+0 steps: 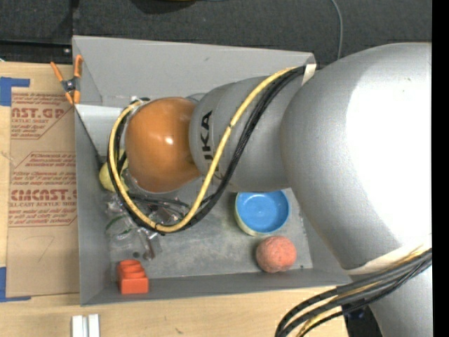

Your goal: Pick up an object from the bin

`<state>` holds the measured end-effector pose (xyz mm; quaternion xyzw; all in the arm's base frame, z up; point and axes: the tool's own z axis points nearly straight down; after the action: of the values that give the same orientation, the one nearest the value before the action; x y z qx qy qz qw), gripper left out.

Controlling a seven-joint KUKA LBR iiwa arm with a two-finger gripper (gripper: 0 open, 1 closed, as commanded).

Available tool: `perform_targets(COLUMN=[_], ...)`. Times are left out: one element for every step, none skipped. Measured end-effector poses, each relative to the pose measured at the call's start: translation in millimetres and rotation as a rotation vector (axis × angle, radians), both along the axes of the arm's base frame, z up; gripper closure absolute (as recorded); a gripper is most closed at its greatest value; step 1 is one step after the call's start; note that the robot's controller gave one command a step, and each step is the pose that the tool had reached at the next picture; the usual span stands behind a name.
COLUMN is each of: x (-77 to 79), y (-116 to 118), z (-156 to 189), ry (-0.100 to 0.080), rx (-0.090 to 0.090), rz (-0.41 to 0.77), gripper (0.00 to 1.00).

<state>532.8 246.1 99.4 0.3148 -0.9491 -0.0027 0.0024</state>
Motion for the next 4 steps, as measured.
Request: perform_targets(x=[39.5,23.1,19.3,18.2], y=[-8,-19,-21,-21], z=[-25,-25,-25,-21], ry=[-0.006,-0.015,-0.015,-0.010], rx=[0.008,0.009,0.009,0.007], rz=[-0.567,0.206,0.359,0.418], gripper=[0.00,1.00,1.00,1.00])
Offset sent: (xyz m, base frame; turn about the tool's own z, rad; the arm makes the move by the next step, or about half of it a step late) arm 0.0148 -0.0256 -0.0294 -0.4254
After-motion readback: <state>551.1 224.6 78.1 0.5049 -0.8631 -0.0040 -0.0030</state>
